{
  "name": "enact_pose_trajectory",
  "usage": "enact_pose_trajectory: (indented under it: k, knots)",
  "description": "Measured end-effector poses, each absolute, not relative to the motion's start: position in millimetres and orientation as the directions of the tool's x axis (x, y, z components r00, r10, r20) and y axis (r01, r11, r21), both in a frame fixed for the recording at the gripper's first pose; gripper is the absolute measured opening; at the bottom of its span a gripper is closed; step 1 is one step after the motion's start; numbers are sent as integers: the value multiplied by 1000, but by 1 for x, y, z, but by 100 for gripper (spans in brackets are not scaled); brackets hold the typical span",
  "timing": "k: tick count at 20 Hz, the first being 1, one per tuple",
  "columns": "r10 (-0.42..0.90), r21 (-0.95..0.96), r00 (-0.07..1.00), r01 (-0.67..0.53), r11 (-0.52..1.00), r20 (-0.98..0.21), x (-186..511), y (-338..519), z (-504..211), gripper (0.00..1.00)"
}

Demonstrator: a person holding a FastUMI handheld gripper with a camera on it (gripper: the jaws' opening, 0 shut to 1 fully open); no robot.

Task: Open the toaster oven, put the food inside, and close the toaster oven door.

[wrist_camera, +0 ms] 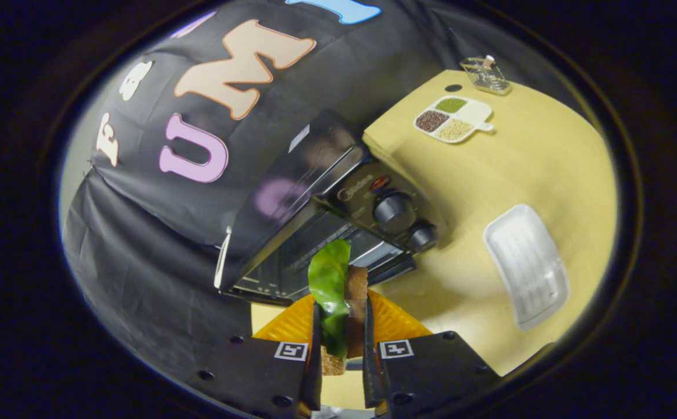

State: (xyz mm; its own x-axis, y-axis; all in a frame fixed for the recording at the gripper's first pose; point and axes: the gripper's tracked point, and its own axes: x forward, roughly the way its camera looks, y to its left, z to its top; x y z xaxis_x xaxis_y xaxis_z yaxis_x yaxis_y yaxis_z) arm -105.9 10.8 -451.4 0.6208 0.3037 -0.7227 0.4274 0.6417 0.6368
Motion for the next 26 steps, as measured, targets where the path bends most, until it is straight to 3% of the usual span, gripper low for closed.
enact_pose_trajectory:
  k: [8,16,26]
  knots:
    - [352,742,672,468,480,-651,-72,65,-474,30]
    - [275,801,759,510,314,-591,-22,82,-506,30]
    - [151,810,823,476,343,-548,10,74,-523,30]
